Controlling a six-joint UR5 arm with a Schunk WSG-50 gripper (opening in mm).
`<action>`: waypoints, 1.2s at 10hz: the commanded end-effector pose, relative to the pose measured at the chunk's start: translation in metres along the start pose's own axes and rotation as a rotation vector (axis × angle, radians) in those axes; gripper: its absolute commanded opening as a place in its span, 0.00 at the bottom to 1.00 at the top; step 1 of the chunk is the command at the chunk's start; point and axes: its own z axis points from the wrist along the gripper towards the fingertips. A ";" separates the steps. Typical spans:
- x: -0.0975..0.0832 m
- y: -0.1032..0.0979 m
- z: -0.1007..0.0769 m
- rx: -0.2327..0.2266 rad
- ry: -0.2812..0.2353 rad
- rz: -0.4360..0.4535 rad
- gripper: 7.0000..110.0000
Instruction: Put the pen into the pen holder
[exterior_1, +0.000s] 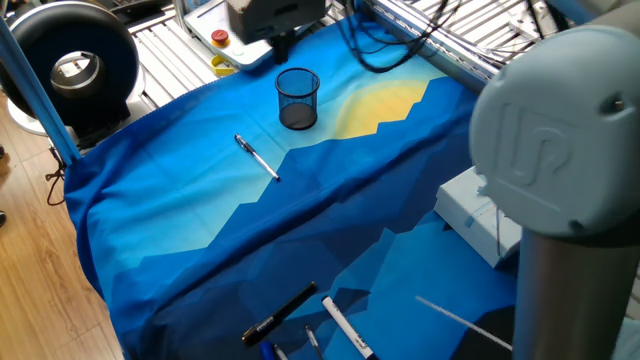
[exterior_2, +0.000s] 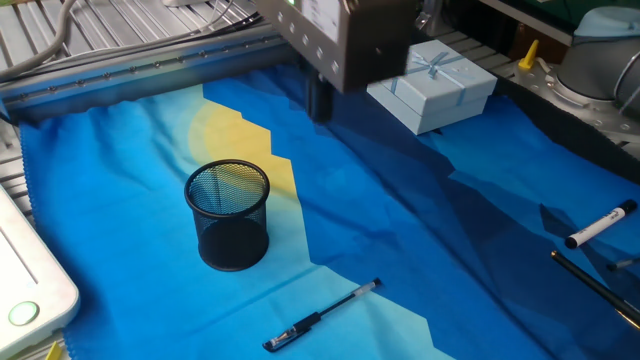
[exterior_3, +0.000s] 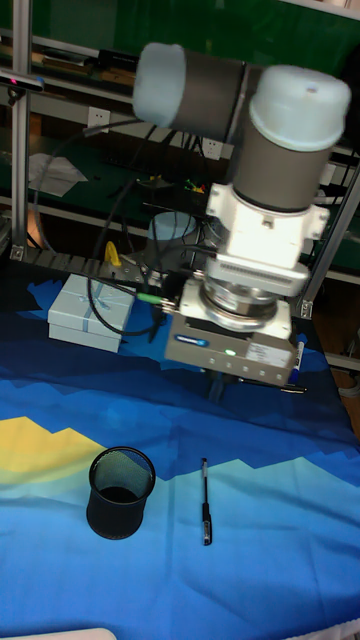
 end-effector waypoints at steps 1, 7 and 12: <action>-0.003 0.041 0.001 -0.007 0.008 0.041 0.00; -0.011 0.061 0.022 -0.035 -0.022 -0.106 0.36; -0.016 0.053 0.033 -0.013 -0.052 -0.286 0.36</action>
